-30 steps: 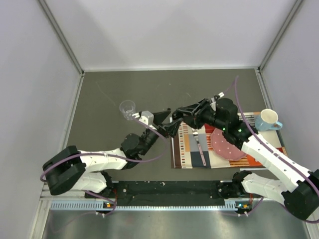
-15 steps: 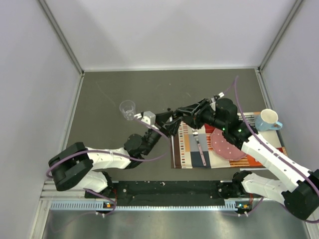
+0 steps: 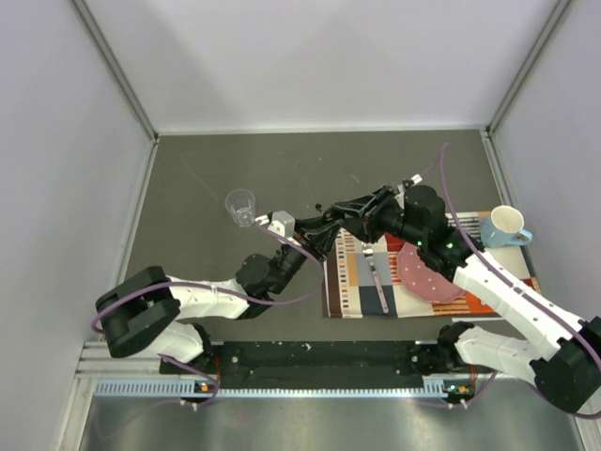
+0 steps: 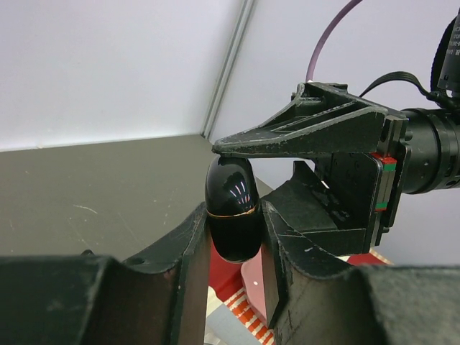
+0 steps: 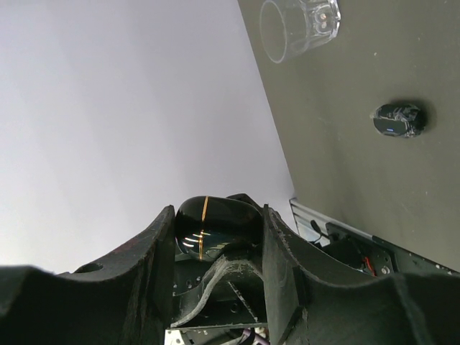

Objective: Insert the wireless bluetooth earbuds into the charging case
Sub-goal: Pick up the charging case at the center of the board, then open the charging case.

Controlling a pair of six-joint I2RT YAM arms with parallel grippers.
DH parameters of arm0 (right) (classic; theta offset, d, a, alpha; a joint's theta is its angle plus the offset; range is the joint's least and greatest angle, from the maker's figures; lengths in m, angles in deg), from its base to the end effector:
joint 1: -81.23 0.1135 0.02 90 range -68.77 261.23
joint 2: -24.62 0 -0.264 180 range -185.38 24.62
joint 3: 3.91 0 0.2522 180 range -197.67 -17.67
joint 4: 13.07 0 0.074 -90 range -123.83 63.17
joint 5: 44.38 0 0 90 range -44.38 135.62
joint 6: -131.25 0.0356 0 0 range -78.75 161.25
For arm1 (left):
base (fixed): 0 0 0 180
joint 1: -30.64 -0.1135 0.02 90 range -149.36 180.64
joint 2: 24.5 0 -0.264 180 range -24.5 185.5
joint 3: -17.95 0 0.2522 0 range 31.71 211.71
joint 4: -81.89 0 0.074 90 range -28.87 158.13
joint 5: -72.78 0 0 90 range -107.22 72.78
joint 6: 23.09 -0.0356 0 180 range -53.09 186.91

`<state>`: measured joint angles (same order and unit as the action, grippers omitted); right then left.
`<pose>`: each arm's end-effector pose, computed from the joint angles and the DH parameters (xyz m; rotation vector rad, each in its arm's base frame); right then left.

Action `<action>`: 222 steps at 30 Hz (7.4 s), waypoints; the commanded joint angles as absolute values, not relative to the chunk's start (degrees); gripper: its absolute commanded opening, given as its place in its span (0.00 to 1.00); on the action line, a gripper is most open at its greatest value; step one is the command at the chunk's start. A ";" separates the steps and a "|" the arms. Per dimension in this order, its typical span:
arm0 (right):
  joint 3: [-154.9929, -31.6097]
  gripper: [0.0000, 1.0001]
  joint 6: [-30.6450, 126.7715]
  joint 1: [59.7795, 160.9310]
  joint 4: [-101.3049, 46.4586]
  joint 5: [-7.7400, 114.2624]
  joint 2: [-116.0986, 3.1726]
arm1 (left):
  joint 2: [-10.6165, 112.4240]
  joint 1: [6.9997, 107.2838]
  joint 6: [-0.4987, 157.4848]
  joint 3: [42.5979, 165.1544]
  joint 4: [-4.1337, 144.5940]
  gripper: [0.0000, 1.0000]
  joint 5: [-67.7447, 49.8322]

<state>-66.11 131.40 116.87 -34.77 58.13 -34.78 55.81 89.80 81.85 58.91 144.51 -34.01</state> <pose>0.1909 0.1463 0.3178 0.8853 2.1086 1.5642 0.1472 -0.2264 0.2565 0.2039 1.2214 -0.9633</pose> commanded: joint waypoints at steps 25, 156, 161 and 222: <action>-74.00 0.79 115.61 115.86 -23.14 84.37 -42.96 | 33.69 88.91 68.68 50.69 138.54 0.00 -31.64; -84.99 0.86 68.50 123.59 -50.29 82.88 -36.11 | 29.81 86.54 70.87 46.65 151.71 0.00 -5.70; -85.69 0.85 67.70 125.44 -51.70 82.97 -37.52 | 29.11 86.54 70.78 46.65 151.36 0.00 -6.41; -80.33 0.17 95.13 125.53 -33.42 92.03 -45.08 | 16.90 86.54 64.63 45.07 134.05 0.00 -6.58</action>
